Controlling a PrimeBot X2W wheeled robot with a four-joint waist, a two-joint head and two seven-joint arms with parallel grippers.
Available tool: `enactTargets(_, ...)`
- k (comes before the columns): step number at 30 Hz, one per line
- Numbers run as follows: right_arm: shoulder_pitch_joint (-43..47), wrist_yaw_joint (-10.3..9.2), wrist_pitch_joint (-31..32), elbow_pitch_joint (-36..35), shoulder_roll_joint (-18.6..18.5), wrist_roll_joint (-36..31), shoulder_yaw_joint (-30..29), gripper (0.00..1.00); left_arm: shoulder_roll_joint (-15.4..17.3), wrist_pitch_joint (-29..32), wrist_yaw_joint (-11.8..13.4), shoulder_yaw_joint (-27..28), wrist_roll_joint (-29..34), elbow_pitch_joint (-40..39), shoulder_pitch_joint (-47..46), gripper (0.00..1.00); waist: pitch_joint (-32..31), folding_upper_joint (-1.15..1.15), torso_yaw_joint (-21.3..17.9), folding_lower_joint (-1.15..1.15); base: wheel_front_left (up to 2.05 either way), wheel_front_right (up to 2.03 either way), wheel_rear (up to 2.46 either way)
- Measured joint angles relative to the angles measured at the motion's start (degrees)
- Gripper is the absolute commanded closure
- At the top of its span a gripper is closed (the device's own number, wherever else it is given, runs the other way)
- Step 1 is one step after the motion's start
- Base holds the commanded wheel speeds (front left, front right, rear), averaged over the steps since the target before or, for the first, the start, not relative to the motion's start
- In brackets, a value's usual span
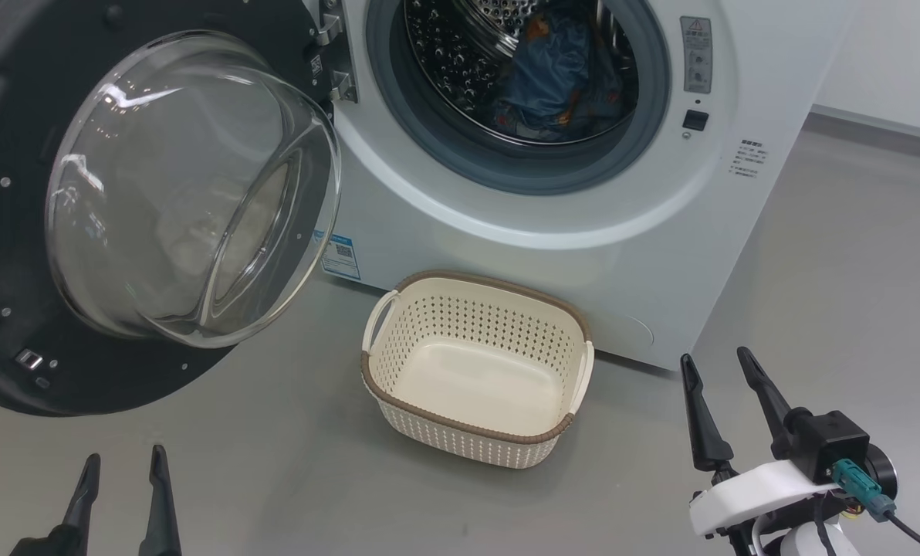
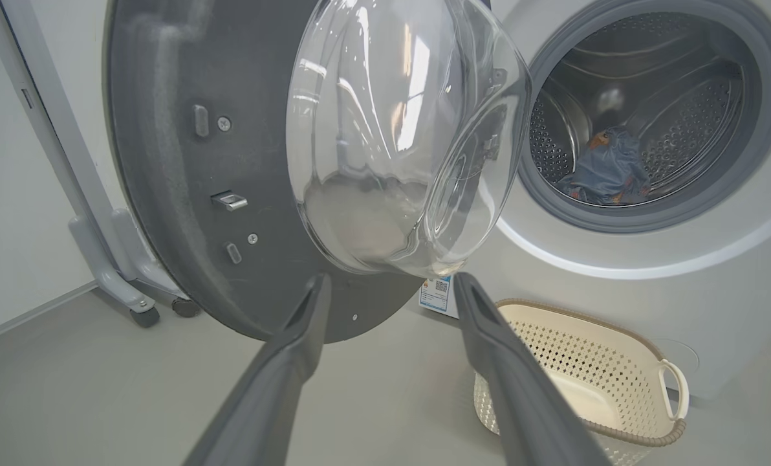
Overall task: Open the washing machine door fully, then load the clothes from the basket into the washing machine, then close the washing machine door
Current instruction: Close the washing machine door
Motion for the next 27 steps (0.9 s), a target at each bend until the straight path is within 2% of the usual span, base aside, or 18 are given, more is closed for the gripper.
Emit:
enactTargets(18, -0.02, 0.0, 0.0, 0.21, 0.02, -0.51, 0.67, 0.0, 0.0, 0.0, 1.66, 0.05, -0.9, -0.11, 0.09, 0.0, -0.15, 0.0, 4.58, 0.0, 0.0, 0.0, 0.0)
enactTargets(27, -0.19, 0.0, 0.0, 0.76, 0.05, -0.98, 2.23, 0.0, 0.0, 0.0, 2.87, 1.24, -2.53, -1.35, 1.41, 0.0, -0.1, 0.0, 5.02, 0.0, 0.0, 0.0, 0.0)
